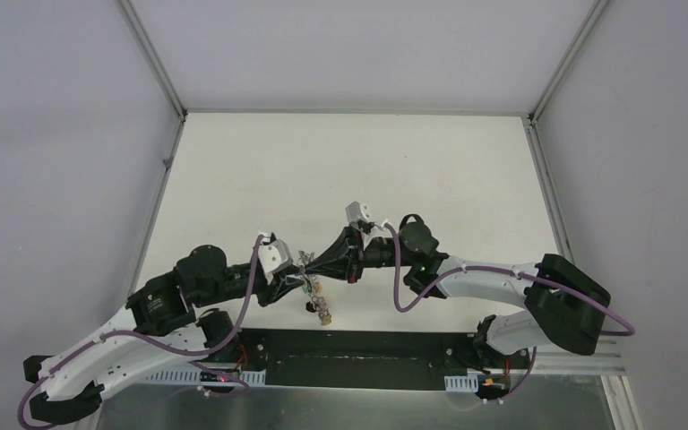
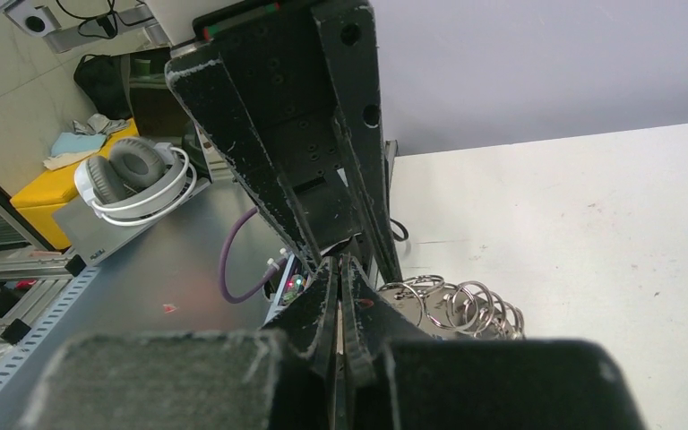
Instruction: Put the keys on the keyring
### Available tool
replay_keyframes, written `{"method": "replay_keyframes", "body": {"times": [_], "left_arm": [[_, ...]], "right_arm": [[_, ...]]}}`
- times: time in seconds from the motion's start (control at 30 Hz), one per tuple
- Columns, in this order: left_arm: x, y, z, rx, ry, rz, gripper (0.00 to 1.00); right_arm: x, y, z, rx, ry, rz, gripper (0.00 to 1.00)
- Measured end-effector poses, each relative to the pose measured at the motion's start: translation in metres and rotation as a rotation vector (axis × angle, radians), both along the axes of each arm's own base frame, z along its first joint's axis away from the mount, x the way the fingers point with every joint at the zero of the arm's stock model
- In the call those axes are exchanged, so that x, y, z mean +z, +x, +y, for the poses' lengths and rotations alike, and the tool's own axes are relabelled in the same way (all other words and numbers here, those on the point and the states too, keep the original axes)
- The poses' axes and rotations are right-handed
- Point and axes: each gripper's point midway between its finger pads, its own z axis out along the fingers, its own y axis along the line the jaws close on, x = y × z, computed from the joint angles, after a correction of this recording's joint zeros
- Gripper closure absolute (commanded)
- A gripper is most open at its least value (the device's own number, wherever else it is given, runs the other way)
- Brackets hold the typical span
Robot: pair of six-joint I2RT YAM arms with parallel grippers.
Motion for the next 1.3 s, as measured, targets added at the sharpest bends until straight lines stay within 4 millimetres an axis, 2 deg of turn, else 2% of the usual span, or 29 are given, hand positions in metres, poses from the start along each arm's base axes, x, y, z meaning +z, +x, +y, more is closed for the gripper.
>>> {"method": "replay_keyframes", "body": {"times": [0.13, 0.27, 0.5, 0.63, 1.07, 1.17, 1.3], "left_arm": [[0.004, -0.002, 0.008, 0.015, -0.014, -0.016, 0.58], [0.013, -0.006, 0.016, 0.018, -0.053, -0.04, 0.57], [0.026, -0.01, 0.021, 0.019, -0.092, -0.049, 0.7], [0.029, -0.01, 0.017, 0.015, -0.099, -0.031, 0.76], [0.024, -0.006, -0.003, -0.002, -0.089, 0.039, 0.75], [0.024, -0.007, -0.007, -0.016, -0.091, 0.046, 0.79], [0.024, -0.007, -0.008, -0.02, -0.091, 0.051, 0.96]], "right_arm": [[0.003, 0.0, 0.0, 0.0, 0.011, -0.006, 1.0], [0.004, 0.0, 0.0, 0.0, 0.017, -0.01, 1.0], [0.004, 0.0, 0.0, 0.0, 0.018, -0.009, 1.0], [0.004, 0.0, 0.0, -0.001, 0.018, -0.006, 1.0], [0.007, 0.0, 0.0, -0.002, 0.03, -0.009, 1.0], [0.007, 0.0, 0.0, -0.001, 0.03, -0.009, 1.0], [0.007, 0.0, 0.0, 0.0, 0.03, -0.009, 1.0]]}}
